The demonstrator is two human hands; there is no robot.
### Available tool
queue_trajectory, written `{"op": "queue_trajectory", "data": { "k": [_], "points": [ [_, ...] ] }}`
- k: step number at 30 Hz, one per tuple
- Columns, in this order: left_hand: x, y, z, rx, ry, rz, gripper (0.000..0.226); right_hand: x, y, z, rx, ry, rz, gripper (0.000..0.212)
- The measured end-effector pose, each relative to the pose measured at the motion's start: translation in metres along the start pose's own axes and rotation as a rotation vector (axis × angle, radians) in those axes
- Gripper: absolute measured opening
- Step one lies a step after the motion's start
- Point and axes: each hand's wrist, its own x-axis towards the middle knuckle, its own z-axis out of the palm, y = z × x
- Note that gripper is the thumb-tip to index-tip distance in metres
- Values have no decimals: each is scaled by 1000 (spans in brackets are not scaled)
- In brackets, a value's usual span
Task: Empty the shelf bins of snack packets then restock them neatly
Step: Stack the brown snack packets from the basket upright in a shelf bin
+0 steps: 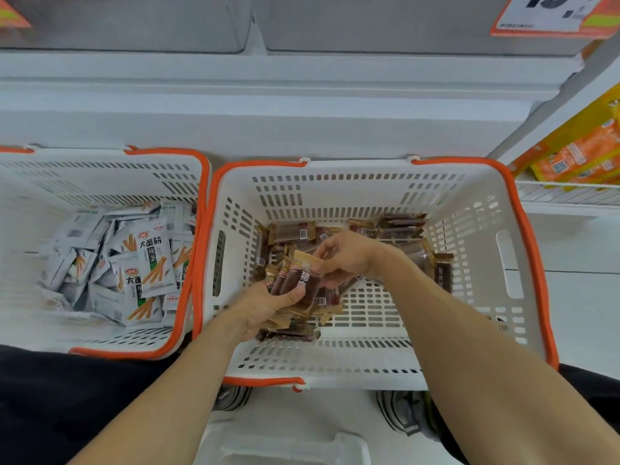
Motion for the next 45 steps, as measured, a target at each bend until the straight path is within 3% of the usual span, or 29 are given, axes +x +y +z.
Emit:
{"op": "queue_trajectory", "data": {
  "k": [3,6,8,11,13,16,19,22,23,26,27,33,37,42,45],
  "points": [
    [5,-2,3,-77,28,-43,63,11,7,6,25,77,-21,17],
    [17,-14,0,-118,140,-75,49,31,31,-12,-304,580,27,12],
    [21,-18,0,-181,176,-98,39,41,52,-20,-366,710,110,26],
    [22,-14,5,-280,155,-151,28,53,81,-5,-376,611,191,30],
    [22,-11,6,-297,137,-156,33,59,96,7,-386,617,213,31],
    [23,-11,7,-269,114,-157,51,52,80,9,-382,522,270,31],
    [20,-6,6,-331,164,-186,40,40,48,-10,-275,503,234,31],
    [32,-10,-1,-456,218,-144,95,21,11,-22,-109,606,9,29],
    [28,-3,-2,-508,203,-130,95,14,2,-19,-68,625,-100,29],
    [1,28,3,-616,162,-10,34,-3,-16,7,-88,568,-340,27],
    [-2,34,4,-648,145,29,31,-4,-17,19,-109,518,-367,28],
    [-20,40,-2,-738,159,175,52,-6,-1,55,-103,254,-439,47],
    [-25,34,3,-726,122,199,50,-9,2,55,44,273,-431,25],
    [-30,38,5,-723,45,239,47,-18,0,46,97,268,-430,17],
    [-31,40,1,-729,13,254,40,-17,0,40,89,347,-437,14]
  ]
}}
